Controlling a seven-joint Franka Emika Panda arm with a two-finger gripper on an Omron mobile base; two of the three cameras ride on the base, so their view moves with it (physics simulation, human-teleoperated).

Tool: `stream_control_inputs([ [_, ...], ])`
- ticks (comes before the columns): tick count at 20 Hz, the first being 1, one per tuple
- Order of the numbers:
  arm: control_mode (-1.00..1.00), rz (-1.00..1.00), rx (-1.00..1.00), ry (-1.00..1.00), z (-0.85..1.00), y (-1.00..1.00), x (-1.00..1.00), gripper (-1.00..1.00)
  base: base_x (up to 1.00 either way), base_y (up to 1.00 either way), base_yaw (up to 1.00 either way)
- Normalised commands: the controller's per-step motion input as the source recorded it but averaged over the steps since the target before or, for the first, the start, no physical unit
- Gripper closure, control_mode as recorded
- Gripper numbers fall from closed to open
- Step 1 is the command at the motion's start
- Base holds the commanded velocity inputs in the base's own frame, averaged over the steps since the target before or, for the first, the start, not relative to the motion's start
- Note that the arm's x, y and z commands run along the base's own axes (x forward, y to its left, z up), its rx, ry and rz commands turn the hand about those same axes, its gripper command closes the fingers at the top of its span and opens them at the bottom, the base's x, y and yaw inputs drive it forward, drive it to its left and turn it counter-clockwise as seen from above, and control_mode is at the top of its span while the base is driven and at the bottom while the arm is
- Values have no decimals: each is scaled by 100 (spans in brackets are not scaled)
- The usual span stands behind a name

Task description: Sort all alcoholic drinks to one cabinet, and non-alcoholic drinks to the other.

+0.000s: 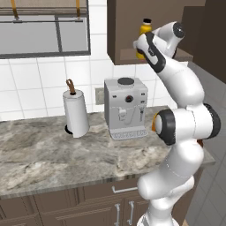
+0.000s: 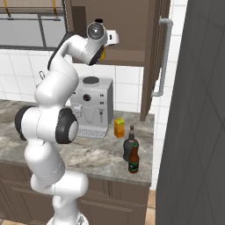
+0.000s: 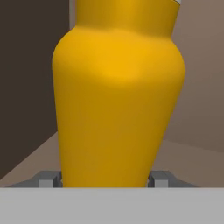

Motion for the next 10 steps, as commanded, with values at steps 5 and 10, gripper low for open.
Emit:
stream_control_inputs([
  [5, -100, 0, 0, 0, -8, 0, 28, 100, 0, 0, 0],
  [10, -100, 0, 0, 0, -13, 0, 27, 100, 0, 0, 0],
])
